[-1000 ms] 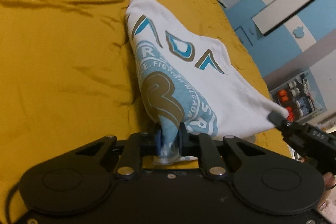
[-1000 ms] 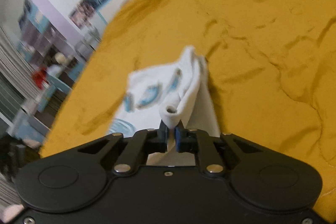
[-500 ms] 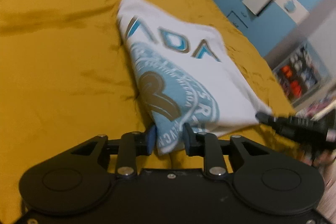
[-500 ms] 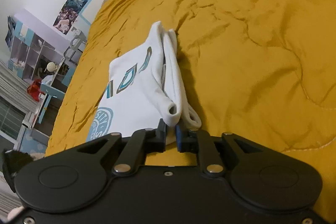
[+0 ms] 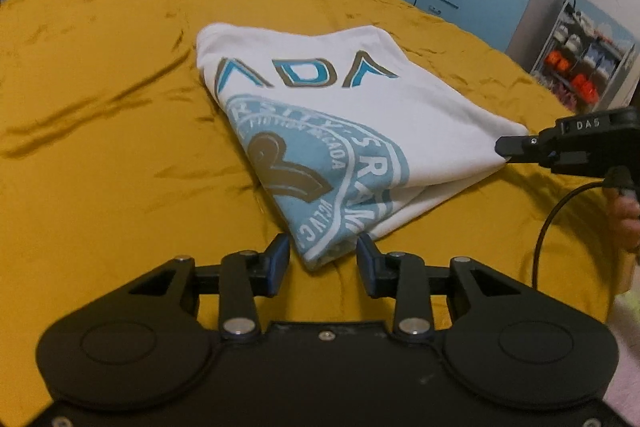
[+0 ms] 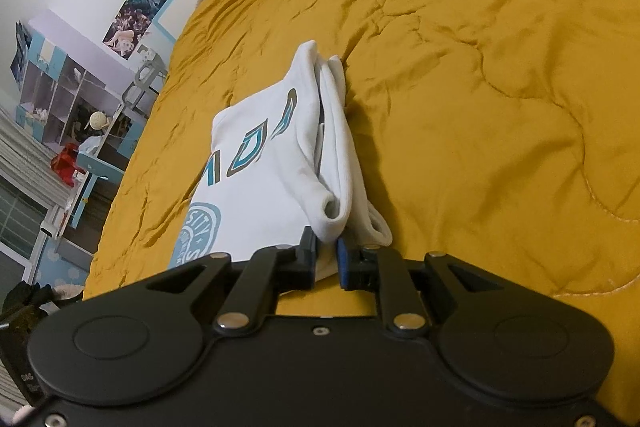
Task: Fold small clothes
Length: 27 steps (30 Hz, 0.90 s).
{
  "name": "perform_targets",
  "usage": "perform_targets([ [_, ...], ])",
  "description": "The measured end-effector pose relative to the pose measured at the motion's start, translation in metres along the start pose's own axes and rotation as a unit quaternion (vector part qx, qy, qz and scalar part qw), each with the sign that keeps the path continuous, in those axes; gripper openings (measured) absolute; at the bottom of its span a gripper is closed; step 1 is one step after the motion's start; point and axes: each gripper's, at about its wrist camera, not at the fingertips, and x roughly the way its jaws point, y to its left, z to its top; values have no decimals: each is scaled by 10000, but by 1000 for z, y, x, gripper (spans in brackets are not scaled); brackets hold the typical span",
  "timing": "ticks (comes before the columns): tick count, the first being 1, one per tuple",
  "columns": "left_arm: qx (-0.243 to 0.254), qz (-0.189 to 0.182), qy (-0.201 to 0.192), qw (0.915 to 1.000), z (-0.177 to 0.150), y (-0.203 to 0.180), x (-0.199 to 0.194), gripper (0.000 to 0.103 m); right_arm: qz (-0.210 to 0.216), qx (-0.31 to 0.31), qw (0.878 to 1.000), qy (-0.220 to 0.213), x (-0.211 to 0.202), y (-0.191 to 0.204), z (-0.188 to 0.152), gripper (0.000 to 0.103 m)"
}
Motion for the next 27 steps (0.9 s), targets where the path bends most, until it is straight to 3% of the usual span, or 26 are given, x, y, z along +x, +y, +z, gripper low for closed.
perform_targets([
  [2, 114, 40, -6, 9999, 1, -3, 2, 19, -9, 6, 10000, 13, 1, 0, 1, 13],
  [8, 162, 100, -2, 9998, 4, -3, 8, 5, -60, 14, 10000, 51, 2, 0, 1, 13],
  [14, -409, 7, -372, 9985, 6, 13, -13, 4, 12, -163, 9994, -301, -12, 12, 2, 5],
  [16, -750, -145, -273, 9967, 2, 25, -10, 4, -7, -167, 9992, -358, -16, 13, 0, 4],
  [22, -1456, -466, 177, 9881, -15, 45, 18, 5, -166, 191, 9997, 30, 8, -16, -14, 4],
  [24, -1622, -600, 181, 9848, -13, 50, 13, 7, -114, 211, 9997, 47, 4, -19, -12, 10],
  [25, -1688, -631, 137, 9835, -11, 52, 8, 10, -71, 182, 9998, 66, 0, -16, -9, 18],
  [27, -1823, -597, 63, 9814, -7, 53, -3, 20, -104, -33, 9999, 55, -10, -9, -3, 24],
])
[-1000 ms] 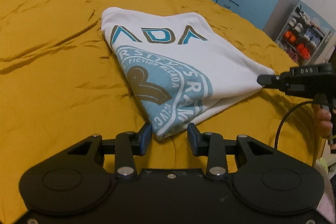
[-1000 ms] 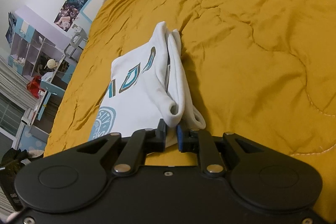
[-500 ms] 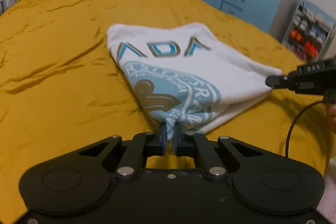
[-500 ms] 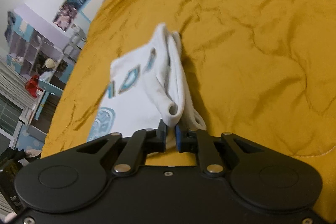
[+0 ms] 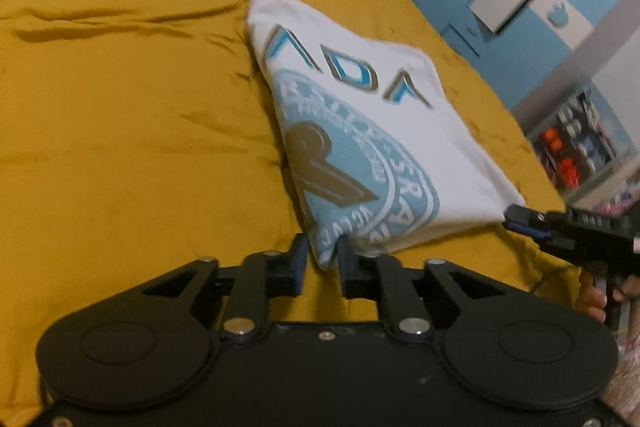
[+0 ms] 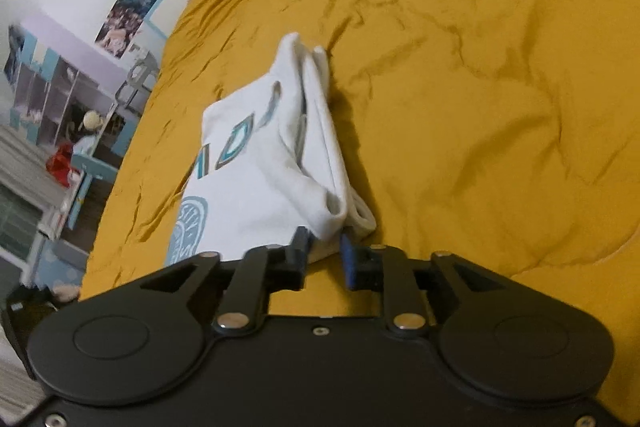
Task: Fold small clothes
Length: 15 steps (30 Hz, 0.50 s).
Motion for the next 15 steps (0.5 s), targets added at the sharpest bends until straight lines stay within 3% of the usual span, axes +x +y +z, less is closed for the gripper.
perform_targets([
  [2, -57, 43, -255, 9996, 10, 0, -12, 51, -82, -340, 9993, -156, -11, 10, 10, 31],
  [3, -83, 63, -397, 9992, 17, 0, -17, 59, -108, -536, 9982, -239, -15, 17, 17, 35],
  [4, -144, 100, -497, 9986, 24, 1, -18, 71, -136, -661, 9972, -327, -16, 21, 24, 46],
  [5, -223, 143, -612, 9978, 32, 3, -18, 71, -177, -800, 9956, -453, -15, 28, 30, 49],
  [9, -844, 275, -830, 9926, 67, 20, 4, 71, -320, -1185, 9896, -745, 14, 43, 67, 49],
  [15, -1504, 194, -876, 9845, 107, 43, 58, 71, -478, -1439, 9861, -674, 87, 56, 107, 49],
])
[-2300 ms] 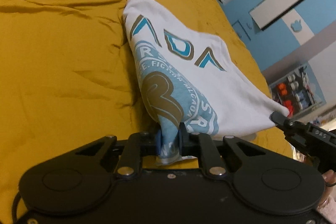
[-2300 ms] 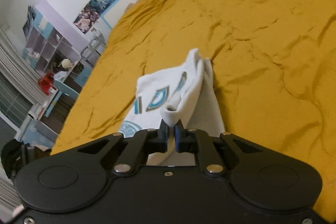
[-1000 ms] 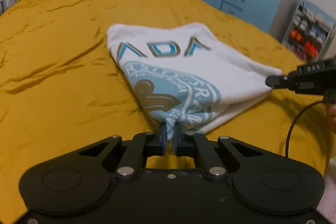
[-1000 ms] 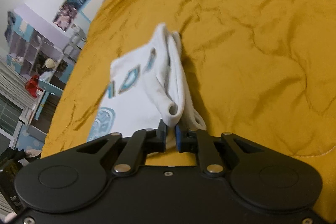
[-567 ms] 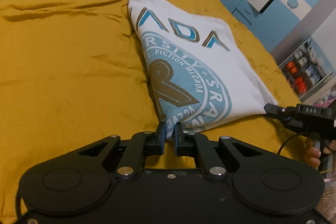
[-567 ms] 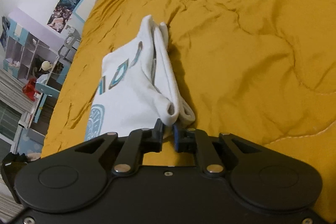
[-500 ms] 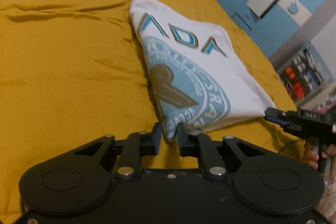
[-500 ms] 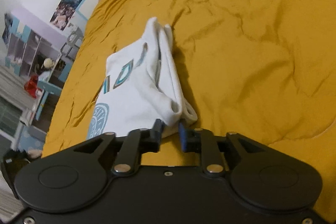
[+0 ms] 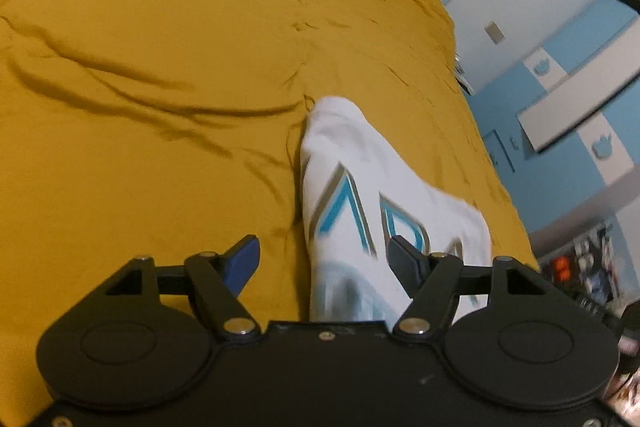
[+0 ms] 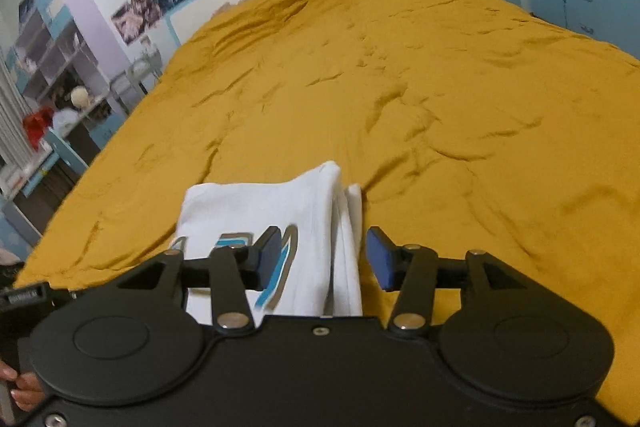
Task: Fold small clothes
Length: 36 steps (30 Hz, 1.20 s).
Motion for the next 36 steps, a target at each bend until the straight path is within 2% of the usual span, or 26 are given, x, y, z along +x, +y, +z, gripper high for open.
perform_targets([
  [8, -480, 34, 176, 9987, 39, 15, 67, 72, -156, -109, 9995, 263, 59, 0, 16, 49],
  [16, -680, -96, 128, 9976, 53, 18, 92, 74, -149, -16, 9993, 328, 77, -4, 21, 49],
  [18, -695, -193, 88, 9974, 55, 20, 97, 70, -135, -18, 9993, 336, 79, -3, 22, 48],
  [19, -698, -267, 87, 9972, 57, 19, 100, 61, -132, -46, 9993, 351, 80, -2, 22, 44],
  [20, -712, -357, 90, 9968, 58, 19, 103, 46, -118, -69, 9992, 365, 80, -4, 23, 41],
  [21, -740, -424, 117, 9963, 58, 19, 104, 36, -105, -92, 9992, 372, 80, -3, 23, 39],
  [22, -757, -428, 154, 9961, 58, 19, 107, 21, -97, -116, 9992, 376, 81, -3, 25, 33],
  [24, -733, -406, 110, 9964, 58, 20, 108, 13, -128, -192, 9990, 378, 80, 0, 25, 28],
  [26, -753, -541, -30, 9957, 57, 23, 100, 8, -84, -249, 9989, 377, 78, 3, 26, 22],
  [31, -732, -678, -524, 9936, 53, 25, 74, 7, 189, -448, 9988, -8, 64, 16, 30, 20],
  [34, -746, -492, -293, 9956, 53, 30, 89, 7, -66, -408, 9988, 274, 83, 11, 28, 20],
  [36, -794, -433, -199, 9957, 53, 36, 98, 8, -81, -262, 9989, 374, 93, 1, 24, 20],
])
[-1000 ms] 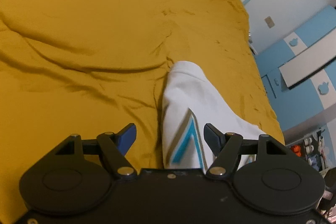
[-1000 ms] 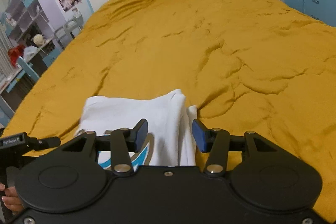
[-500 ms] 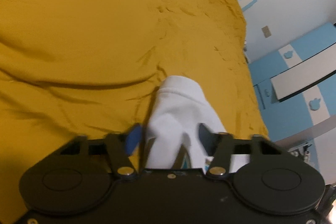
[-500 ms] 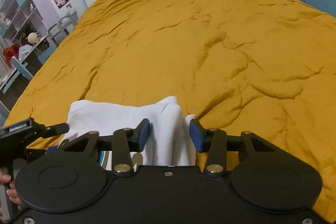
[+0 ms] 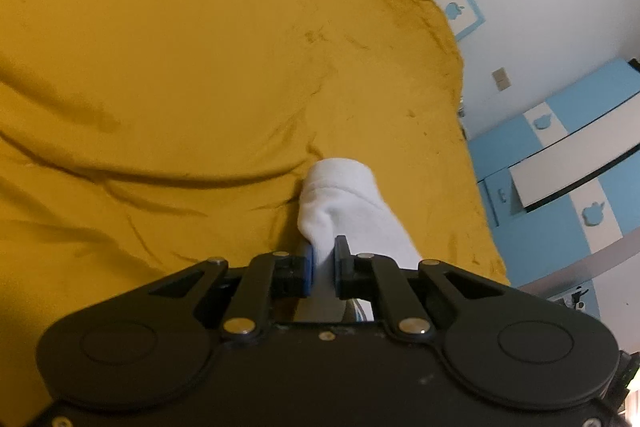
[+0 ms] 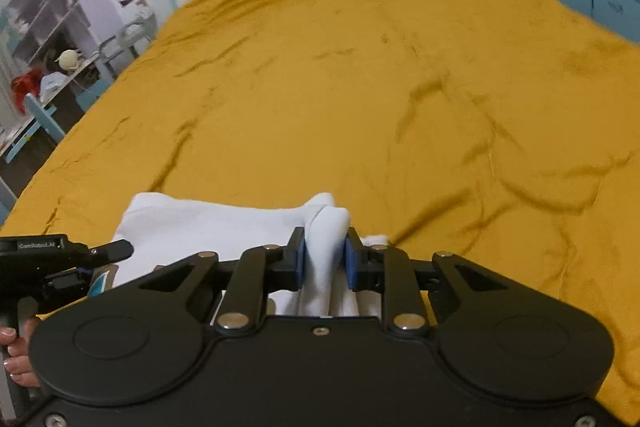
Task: Fold small clothes
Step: 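Pinch the folded edge with both tools and straighten it, then open, then pinch the stack edge with the right tool to square it, then open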
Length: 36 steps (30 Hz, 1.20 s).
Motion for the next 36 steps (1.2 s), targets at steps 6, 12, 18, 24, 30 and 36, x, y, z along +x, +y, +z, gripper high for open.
perform_targets([
  [6, 21, 115, 224, 9997, -1, 4, 0, 17, 283, 565, 9979, 110, -2, -17, -1, 32],
  [12, 530, 137, 309, 9980, -16, -19, -57, 53, 316, 181, 9991, 197, -55, -6, -11, 44],
  [18, 522, 50, 527, 9972, -67, -17, -123, 57, 332, 253, 9989, 221, -121, -10, -50, 45],
  [24, 153, -104, 884, 9959, -116, -2, -151, 58, 359, 196, 9987, 297, -151, -7, -82, 46],
  [30, 0, -96, 1082, 9941, -133, -1, -143, 61, 357, -91, 9983, 441, -143, 4, -87, 39],
  [36, 188, -83, 1164, 9930, -138, -14, -135, 61, 424, -6, 9976, 542, -144, 4, -97, 10],
])
